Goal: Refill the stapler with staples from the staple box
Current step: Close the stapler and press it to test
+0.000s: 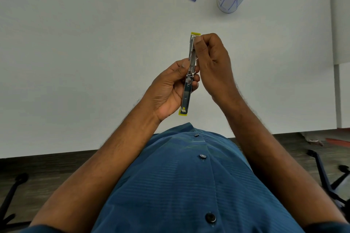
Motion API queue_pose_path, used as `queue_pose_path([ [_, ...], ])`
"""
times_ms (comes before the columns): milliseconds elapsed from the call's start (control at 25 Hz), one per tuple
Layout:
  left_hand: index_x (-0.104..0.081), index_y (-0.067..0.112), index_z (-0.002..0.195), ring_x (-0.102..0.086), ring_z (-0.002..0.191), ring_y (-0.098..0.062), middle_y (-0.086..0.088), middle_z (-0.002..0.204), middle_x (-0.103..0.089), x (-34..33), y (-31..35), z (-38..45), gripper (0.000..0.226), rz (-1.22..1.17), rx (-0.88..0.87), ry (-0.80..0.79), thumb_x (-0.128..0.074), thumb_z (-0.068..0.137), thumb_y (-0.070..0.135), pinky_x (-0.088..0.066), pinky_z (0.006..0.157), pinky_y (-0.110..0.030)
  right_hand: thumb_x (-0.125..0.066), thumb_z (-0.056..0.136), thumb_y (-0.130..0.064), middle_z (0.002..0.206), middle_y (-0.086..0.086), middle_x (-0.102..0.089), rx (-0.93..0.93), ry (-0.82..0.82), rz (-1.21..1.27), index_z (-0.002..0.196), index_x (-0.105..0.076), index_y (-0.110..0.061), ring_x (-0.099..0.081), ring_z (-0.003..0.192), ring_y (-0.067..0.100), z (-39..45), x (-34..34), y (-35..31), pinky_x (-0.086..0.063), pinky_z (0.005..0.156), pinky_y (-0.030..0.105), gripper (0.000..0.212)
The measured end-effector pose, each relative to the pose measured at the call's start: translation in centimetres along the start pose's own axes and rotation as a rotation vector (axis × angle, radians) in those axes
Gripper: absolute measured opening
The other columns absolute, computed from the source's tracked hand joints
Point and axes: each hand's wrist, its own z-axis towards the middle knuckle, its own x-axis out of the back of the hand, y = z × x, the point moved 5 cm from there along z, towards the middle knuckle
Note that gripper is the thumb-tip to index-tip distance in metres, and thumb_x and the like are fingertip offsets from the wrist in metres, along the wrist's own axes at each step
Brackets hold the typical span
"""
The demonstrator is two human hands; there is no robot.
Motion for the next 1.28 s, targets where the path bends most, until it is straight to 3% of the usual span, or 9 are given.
queue_pose_path([
  [120,-0.06,0.003,0.112,-0.063,0.07,-0.015,-0.01,0.087,-0.067,0.1,0.0,-0.1,0.018,-0.05,0.016,0.014,-0.048,0.104,0.013,-0.058,0.065,-0.023,-0.046,0.106,-0.031,0.093,-0.008,-0.06,0.107,0.087,-0.03,0.103,-0.055,-0.019,-0.058,0.08,0.008,-0.5,0.8,-0.6,-0.053,0.071,0.032,0.015],
  [200,-0.062,0.003,0.11,-0.064,0.073,-0.016,-0.012,0.089,-0.067,0.3,0.3,-0.1,0.017,-0.113,0.001,0.043,-0.052,0.102,0.014,-0.059,0.069,-0.025,-0.053,0.103,-0.024,0.104,0.002,-0.06,0.271,0.127,-0.061,0.109,-0.058,-0.013,-0.058,0.086,0.01,-1.5,1.7,-1.9,-0.05,0.07,0.028,0.013],
  [360,-0.067,0.003,0.11,-0.068,0.082,-0.018,-0.012,0.093,-0.069,1.3,1.2,0.2,0.017,-0.17,-0.072,0.119,-0.054,0.101,0.011,-0.06,0.078,-0.028,-0.066,0.096,-0.022,0.107,0.004,-0.064,0.536,-0.023,-0.297,0.107,-0.067,-0.009,-0.06,0.093,0.015,-3.3,0.7,-3.5,-0.048,0.071,0.023,0.017],
  [480,-0.065,0.003,0.114,-0.069,0.083,-0.018,-0.012,0.094,-0.071,1.2,1.3,0.3,0.02,-0.162,-0.097,0.131,-0.052,0.103,0.011,-0.061,0.077,-0.029,-0.064,0.099,-0.021,0.104,0.002,-0.068,0.546,0.033,-0.368,0.104,-0.071,-0.011,-0.06,0.097,0.018,-3.3,0.1,-3.1,-0.051,0.075,0.029,0.013],
  [560,-0.064,0.003,0.118,-0.069,0.088,-0.018,-0.011,0.1,-0.069,0.9,1.1,0.2,0.022,-0.16,-0.103,0.121,-0.051,0.103,0.013,-0.061,0.087,-0.033,-0.064,0.099,-0.019,0.104,0.002,-0.068,0.521,0.079,-0.345,0.106,-0.072,-0.011,-0.059,0.098,0.018,-2.9,0.2,-2.9,-0.052,0.075,0.03,0.013],
  [640,-0.065,0.006,0.117,-0.067,0.094,-0.019,-0.011,0.106,-0.067,0.6,0.7,0.0,0.023,-0.155,-0.085,0.092,-0.051,0.102,0.016,-0.051,0.102,-0.037,-0.066,0.098,-0.019,0.105,0.003,-0.067,0.497,0.121,-0.347,0.106,-0.073,-0.012,-0.059,0.101,0.02,-2.4,0.6,-2.8,-0.052,0.074,0.031,0.013],
  [800,-0.064,0.007,0.119,-0.066,0.098,-0.019,-0.011,0.11,-0.067,0.4,0.6,0.1,0.023,-0.146,-0.072,0.089,-0.05,0.103,0.017,-0.044,0.109,-0.039,-0.066,0.098,-0.024,0.103,0.004,-0.067,0.492,0.142,-0.393,0.107,-0.076,-0.014,-0.059,0.099,0.023,-2.1,0.7,-2.5,-0.05,0.074,0.03,0.017],
  [1040,-0.063,0.006,0.126,-0.065,0.108,-0.023,-0.012,0.117,-0.067,0.5,0.8,-0.1,0.028,-0.121,-0.097,0.092,-0.052,0.103,0.018,-0.053,0.1,-0.036,-0.061,0.101,-0.03,0.105,0.004,-0.07,0.597,0.15,-0.531,0.115,-0.076,-0.015,-0.058,0.091,0.022,-2.5,0.9,-2.3,-0.047,0.071,0.03,0.026],
  [1280,-0.066,0.004,0.118,-0.068,0.099,-0.019,-0.012,0.109,-0.069,0.7,1.5,-0.1,0.023,-0.212,-0.087,0.08,-0.053,0.102,0.015,-0.061,0.081,-0.028,-0.057,0.103,-0.032,0.115,0.006,-0.067,0.634,0.072,-0.571,0.125,-0.071,-0.015,-0.057,0.094,0.022,-2.9,0.5,-2.3,-0.047,0.073,0.03,0.031],
])
